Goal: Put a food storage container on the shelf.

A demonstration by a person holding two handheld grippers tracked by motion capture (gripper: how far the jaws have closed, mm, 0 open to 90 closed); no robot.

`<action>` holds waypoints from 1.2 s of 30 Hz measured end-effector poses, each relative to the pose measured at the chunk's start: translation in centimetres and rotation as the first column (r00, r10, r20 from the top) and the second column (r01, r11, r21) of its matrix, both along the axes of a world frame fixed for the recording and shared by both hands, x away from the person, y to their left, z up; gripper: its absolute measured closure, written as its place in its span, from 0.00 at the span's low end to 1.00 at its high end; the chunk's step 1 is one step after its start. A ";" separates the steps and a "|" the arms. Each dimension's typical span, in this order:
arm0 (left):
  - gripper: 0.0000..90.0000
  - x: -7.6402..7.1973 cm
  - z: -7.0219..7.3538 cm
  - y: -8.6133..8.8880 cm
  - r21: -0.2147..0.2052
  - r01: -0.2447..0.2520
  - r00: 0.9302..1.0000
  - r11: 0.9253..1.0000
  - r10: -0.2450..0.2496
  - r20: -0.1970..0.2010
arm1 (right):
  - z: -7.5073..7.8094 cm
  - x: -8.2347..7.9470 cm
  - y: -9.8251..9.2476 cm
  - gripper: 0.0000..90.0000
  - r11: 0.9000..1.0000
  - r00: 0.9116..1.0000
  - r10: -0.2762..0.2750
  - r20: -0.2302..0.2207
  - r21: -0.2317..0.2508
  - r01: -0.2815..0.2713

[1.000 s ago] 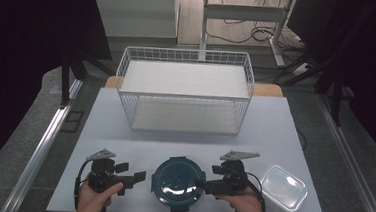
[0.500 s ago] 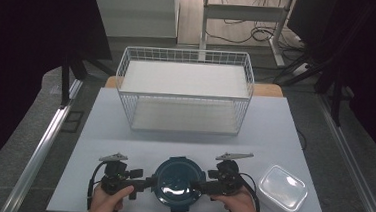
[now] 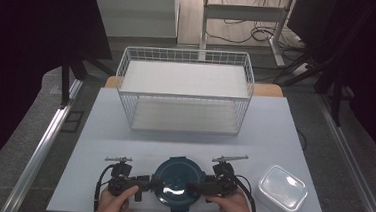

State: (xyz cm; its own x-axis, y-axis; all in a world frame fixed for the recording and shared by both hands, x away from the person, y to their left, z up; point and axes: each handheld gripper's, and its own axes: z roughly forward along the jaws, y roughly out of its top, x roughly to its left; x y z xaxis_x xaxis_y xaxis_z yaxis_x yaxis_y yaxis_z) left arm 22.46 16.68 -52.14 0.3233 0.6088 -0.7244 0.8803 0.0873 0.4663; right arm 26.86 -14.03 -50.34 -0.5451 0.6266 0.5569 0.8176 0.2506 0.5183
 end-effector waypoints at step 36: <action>0.46 -1.0 1.5 -0.4 -0.038 -0.054 0.999 0.998 0.053 -0.005 | 0.8 -0.6 -1.3 0.40 0.987 0.994 -0.085 -0.073 0.127 0.094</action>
State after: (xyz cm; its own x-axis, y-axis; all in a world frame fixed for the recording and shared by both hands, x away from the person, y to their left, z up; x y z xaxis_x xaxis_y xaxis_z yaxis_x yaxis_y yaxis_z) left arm 21.50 16.32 -50.68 0.2884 0.5970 -0.7486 0.8756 0.1520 0.4585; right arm 26.28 -15.36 -49.50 -0.4487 0.5909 0.6705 0.8678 0.1088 0.4848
